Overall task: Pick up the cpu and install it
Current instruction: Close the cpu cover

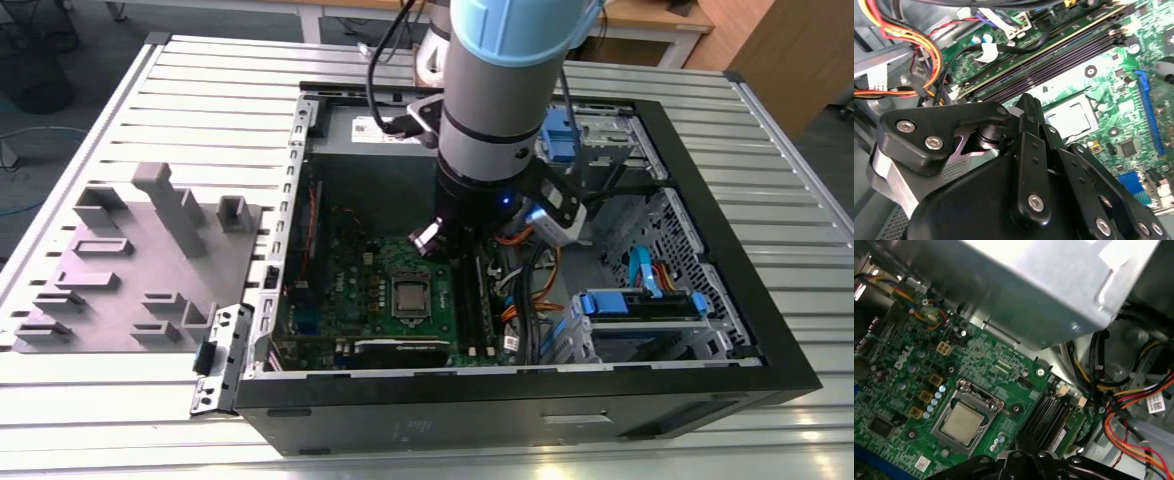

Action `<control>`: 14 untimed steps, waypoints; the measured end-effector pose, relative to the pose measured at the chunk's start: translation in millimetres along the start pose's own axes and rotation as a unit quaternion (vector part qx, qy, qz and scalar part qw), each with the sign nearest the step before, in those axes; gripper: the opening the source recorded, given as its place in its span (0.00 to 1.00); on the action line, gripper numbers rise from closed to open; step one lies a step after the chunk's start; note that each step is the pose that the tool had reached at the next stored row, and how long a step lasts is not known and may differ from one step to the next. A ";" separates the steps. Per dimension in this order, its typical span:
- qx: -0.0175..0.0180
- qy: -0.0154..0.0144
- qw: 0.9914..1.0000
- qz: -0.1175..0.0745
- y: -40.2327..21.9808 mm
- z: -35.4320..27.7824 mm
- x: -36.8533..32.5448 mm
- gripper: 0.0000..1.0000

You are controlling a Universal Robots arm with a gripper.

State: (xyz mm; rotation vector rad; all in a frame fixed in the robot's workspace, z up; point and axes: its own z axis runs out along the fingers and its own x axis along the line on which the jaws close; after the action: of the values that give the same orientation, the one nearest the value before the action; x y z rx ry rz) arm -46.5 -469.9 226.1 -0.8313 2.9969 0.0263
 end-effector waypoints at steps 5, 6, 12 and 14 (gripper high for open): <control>0.000 -0.001 1.000 -0.003 -0.5 -0.2 6.1 0.11; 0.000 -0.001 1.000 -0.004 0.1 -0.3 7.3 0.11; 0.001 -0.002 1.000 -0.006 4.1 -0.4 14.0 0.11; 0.001 -0.002 1.000 -0.007 4.3 -0.4 14.3 0.11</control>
State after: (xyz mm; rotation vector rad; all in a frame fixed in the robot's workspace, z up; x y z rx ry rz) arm -61.0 -473.5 226.1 -0.8493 2.9865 0.0246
